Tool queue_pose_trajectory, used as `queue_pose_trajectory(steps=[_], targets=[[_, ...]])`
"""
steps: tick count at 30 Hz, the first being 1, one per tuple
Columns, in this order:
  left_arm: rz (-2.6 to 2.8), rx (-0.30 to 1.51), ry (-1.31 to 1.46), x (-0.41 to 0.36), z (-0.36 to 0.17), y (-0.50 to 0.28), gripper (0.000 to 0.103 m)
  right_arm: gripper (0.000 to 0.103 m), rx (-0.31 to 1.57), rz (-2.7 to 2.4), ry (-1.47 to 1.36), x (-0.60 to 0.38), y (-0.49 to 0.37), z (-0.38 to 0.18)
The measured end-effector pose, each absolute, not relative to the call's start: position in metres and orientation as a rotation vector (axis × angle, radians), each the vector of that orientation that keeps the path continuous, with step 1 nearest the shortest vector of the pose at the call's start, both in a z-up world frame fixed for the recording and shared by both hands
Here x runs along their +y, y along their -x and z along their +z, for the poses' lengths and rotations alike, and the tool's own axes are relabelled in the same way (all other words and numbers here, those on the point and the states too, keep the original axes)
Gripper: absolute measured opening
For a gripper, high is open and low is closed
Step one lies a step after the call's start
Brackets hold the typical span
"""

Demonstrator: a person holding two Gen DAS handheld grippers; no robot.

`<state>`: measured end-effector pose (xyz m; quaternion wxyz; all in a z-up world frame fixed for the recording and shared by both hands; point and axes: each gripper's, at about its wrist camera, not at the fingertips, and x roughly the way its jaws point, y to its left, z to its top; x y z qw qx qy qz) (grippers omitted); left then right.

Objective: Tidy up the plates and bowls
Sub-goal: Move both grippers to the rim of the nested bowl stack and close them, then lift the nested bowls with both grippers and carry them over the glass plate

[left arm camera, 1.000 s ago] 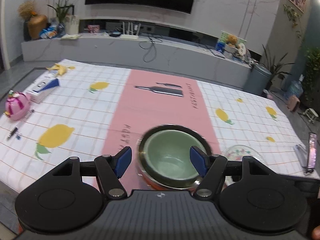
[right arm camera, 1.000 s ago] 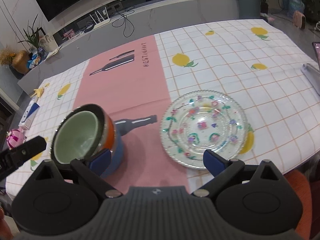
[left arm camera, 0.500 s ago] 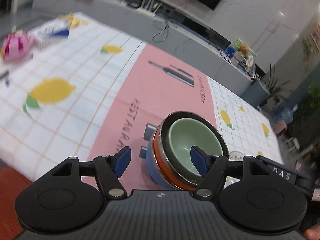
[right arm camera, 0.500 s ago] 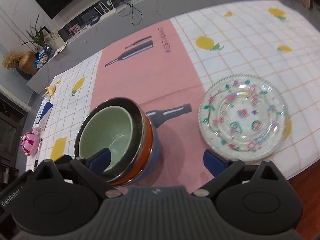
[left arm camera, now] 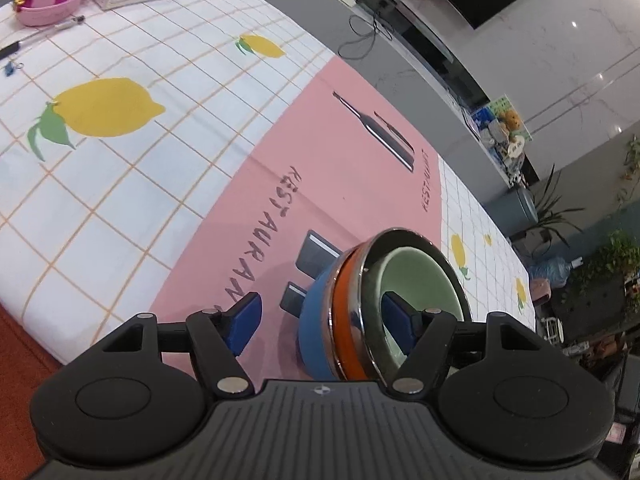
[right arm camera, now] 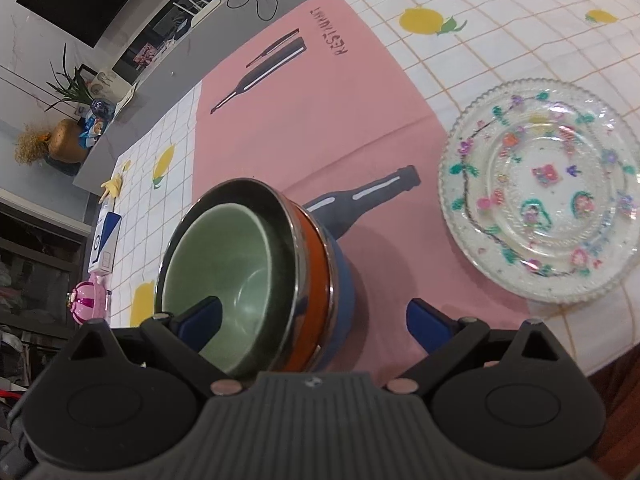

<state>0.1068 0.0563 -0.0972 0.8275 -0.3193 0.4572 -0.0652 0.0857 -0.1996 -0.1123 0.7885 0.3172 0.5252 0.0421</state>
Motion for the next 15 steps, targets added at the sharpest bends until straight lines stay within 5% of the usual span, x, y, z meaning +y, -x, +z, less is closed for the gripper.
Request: queue_pose_trajectory(steps=[10, 15], targets=[[-0.147, 1.047, 0.677, 0.044, -0.114, -0.124, 0.074, 0.096, 1.186, 0.122, -0.769, -0.206, -0.103, -0.136], [-0.148, 1.077, 0.723, 0.043, -0.123, -0.129, 0.071, 0.084, 1.213, 0.150, -0.843, -0.213, -0.105, -0.146]])
